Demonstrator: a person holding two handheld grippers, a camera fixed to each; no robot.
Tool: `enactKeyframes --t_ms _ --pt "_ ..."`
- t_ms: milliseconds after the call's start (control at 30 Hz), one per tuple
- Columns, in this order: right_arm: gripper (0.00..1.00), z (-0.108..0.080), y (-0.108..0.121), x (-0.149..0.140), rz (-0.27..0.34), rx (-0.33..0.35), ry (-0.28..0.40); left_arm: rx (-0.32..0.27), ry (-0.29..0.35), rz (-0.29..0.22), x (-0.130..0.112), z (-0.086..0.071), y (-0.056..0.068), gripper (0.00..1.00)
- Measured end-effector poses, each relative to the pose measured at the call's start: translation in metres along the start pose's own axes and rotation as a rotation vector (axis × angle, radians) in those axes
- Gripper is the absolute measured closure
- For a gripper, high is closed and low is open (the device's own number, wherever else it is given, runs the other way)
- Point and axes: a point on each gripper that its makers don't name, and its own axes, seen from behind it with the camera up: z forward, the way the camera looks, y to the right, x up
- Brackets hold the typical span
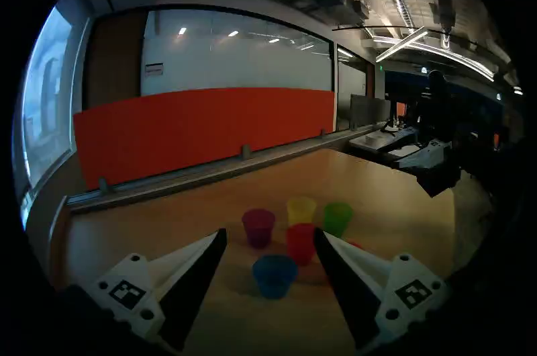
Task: Pour water
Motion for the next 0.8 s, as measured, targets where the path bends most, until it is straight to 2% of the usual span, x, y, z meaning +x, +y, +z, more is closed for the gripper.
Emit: enactKeyframes --t_ms 300,800 --pt "0.01 0.019 0.003 -0.026 0.005 0.006 -0.059 -0.015 -0.065 0.001 -0.031 0.011 -0.003 0.04" --pt "0.01 0.046 0.007 -0.07 0.012 0.009 -0.135 -0.063 -0.192 0.002 -0.093 0.033 0.008 0.04"
